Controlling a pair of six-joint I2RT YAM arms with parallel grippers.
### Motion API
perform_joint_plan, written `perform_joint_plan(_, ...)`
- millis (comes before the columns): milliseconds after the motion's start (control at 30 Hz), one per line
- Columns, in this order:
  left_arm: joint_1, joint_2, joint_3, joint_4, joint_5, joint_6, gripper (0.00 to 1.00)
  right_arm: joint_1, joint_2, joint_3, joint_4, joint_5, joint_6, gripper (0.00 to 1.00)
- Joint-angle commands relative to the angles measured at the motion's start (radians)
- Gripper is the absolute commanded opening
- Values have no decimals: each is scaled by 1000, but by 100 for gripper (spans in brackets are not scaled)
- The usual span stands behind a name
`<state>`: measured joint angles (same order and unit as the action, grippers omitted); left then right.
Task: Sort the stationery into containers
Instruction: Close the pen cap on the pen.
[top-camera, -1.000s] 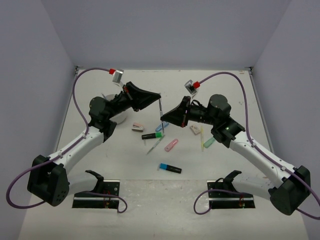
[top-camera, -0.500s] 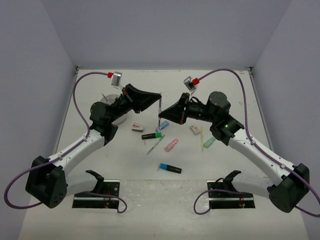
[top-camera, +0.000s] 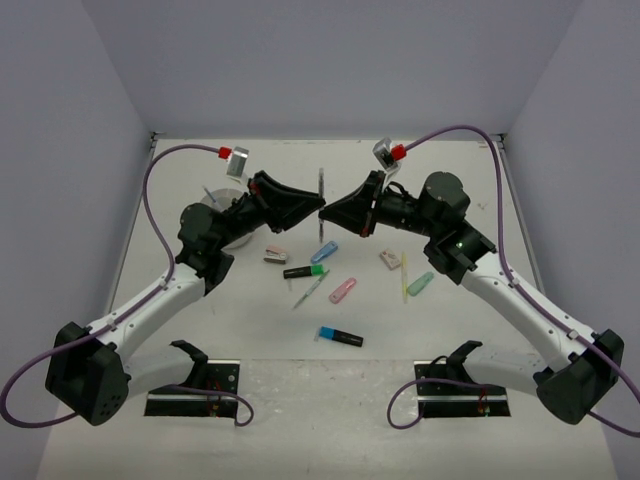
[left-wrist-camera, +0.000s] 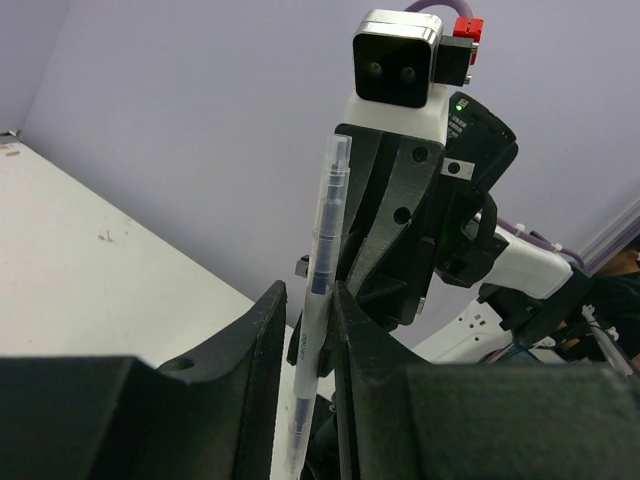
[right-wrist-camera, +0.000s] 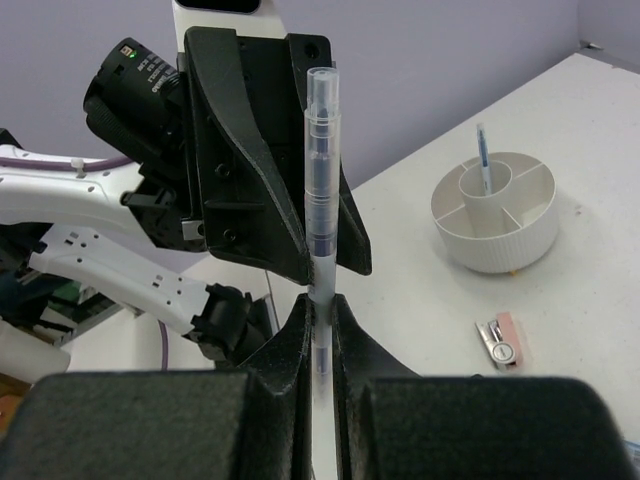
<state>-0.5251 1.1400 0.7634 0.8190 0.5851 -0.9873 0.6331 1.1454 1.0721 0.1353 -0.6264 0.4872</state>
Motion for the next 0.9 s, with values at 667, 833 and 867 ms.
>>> perform_joint_plan(667, 0, -5, 31, 143, 119, 48, 0, 7, 82, 97, 50, -165, -15, 2)
perform_joint_plan(833, 0, -43, 67, 12, 97, 168, 62, 8, 66, 89, 30, -167, -51, 0)
perform_joint_plan(867, 0, -60, 84, -42, 80, 214, 72, 8, 64, 86, 18, -167, -62, 0)
